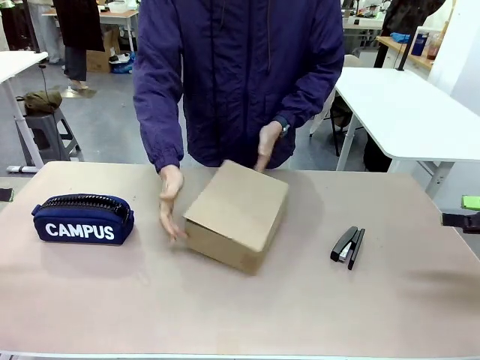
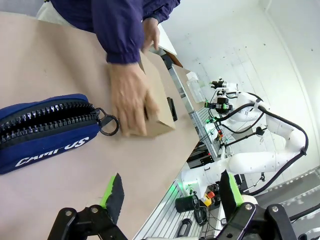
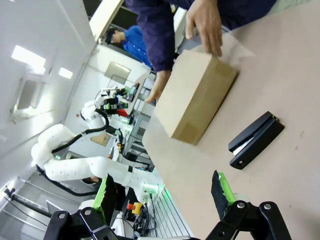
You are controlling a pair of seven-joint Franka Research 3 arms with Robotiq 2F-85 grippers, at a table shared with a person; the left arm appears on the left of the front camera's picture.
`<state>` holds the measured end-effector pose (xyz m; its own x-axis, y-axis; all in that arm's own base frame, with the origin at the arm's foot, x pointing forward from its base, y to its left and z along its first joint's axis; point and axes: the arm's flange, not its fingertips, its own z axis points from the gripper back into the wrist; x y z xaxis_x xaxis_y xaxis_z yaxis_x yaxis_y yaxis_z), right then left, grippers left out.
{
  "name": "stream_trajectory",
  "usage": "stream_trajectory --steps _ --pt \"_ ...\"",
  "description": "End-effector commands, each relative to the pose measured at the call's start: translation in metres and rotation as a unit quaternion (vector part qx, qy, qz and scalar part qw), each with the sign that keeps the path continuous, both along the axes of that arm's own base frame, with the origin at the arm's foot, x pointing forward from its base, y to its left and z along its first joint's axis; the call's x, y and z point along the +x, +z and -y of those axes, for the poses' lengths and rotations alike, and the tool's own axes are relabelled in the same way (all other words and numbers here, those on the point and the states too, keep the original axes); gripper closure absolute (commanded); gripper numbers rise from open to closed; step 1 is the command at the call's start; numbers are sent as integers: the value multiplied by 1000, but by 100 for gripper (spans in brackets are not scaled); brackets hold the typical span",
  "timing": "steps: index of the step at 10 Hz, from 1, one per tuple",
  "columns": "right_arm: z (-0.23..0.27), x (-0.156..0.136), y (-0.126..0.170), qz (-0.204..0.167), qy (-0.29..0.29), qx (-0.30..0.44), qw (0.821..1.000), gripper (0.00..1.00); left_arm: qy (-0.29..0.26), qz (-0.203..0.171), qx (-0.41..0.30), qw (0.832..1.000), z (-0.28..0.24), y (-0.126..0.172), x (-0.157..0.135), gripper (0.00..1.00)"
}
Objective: Pack the item into the box.
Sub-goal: Close the Mailer Box.
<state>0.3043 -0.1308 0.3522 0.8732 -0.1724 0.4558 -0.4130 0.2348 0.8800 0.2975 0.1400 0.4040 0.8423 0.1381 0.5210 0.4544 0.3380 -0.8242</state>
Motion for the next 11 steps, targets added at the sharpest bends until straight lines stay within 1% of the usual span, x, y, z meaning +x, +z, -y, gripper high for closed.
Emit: stream_trajectory --steps 1,11 --pt "0 -2 2 3 0 -2 1000 0 0 -5 -4 1000 4 3 -5 0" --pt "0 -2 2 3 0 -2 1000 0 0 -5 -4 1000 4 3 -5 0"
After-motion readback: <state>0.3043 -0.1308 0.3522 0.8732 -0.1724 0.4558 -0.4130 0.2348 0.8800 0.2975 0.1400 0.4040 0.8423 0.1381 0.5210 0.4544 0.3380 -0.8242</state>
